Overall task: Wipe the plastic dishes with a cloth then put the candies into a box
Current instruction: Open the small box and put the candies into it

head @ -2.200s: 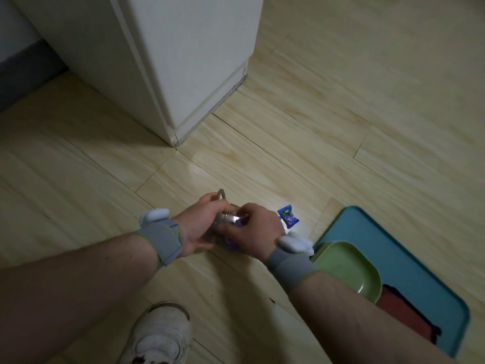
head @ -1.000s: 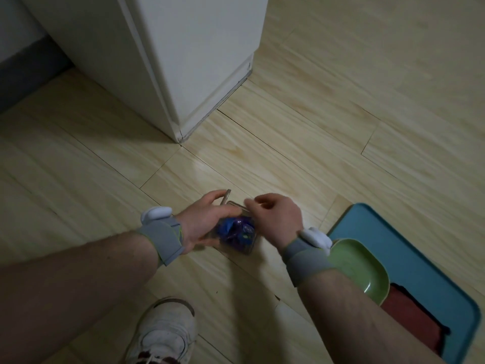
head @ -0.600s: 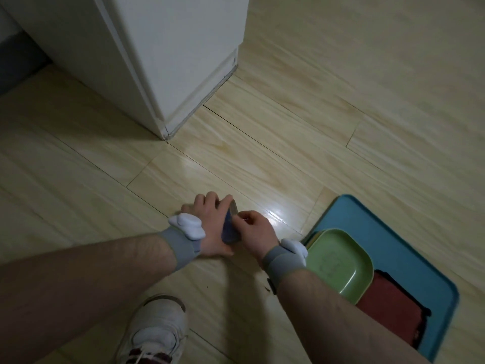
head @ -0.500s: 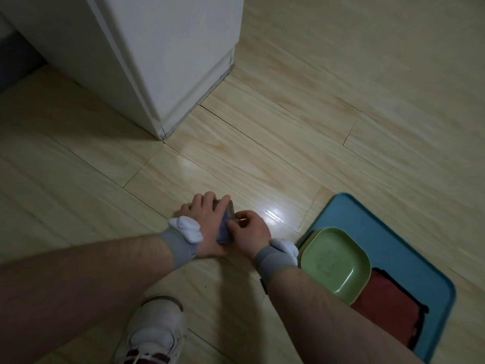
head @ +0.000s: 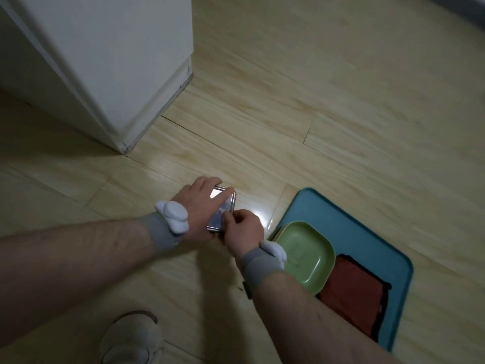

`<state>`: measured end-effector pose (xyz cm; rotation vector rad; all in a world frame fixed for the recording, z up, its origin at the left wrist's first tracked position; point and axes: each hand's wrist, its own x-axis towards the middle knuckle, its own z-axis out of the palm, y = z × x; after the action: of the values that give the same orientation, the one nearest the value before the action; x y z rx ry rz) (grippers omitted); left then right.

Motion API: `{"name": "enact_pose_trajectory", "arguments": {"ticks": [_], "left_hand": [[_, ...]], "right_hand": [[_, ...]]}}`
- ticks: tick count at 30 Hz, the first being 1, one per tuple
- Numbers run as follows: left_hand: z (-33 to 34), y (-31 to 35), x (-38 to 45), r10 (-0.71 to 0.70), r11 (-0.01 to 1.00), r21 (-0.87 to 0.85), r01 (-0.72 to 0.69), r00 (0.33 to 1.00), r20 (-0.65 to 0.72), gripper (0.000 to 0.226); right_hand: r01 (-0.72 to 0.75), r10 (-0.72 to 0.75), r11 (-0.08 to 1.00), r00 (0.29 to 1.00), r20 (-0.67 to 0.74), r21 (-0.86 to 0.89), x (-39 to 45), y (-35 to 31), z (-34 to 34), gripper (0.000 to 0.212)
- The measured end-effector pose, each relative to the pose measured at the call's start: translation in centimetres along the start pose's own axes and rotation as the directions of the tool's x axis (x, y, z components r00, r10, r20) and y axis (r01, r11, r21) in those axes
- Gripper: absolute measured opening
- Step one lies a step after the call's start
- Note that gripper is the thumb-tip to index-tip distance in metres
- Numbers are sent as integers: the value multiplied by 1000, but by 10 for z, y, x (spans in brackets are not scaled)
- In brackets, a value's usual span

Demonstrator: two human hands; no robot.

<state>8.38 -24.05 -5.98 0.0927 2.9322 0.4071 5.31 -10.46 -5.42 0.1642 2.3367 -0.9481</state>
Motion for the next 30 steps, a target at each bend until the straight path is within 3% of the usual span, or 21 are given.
{"name": "enact_pose_trajectory", "arguments": {"ticks": [3, 6, 10, 12, 14, 17, 22, 30], "left_hand": [[-23, 28, 39, 121, 992, 18, -121, 993, -2, 99], [-35, 57, 71, 180, 983, 35, -180, 983, -13, 100], [-46, 103, 105, 248, 964, 90, -250, 968, 29, 105], [-47, 121, 115, 274, 961, 37, -272, 961, -49, 103], [-39, 132, 126, 192, 981, -22, -193, 981, -18, 98], [-20, 139, 136, -10, 996, -87, 19, 994, 107, 80], [20, 145, 147, -273, 901, -261, 347, 920, 283, 59], [54, 160, 129, -311, 736, -453, 503, 846, 434, 58]], "right_hand": [[-1, 13, 994, 994, -106, 109, 12, 2, -45, 41], [-1, 26, 989, 986, -163, 147, 22, 10, -88, 30], [-26, 88, 969, 965, -246, 245, 41, 37, -143, 31], [-73, 157, 955, 947, -279, 287, 55, 54, -168, 31], [-136, 233, 941, 923, -305, 309, 65, 69, -193, 29], [-247, 299, 948, 905, -302, 200, 83, 84, -214, 26], [-337, 330, 941, 917, -222, 5, 104, 112, -213, 37], [-220, 215, 975, 962, -171, -9, 102, 127, -211, 39]]}}
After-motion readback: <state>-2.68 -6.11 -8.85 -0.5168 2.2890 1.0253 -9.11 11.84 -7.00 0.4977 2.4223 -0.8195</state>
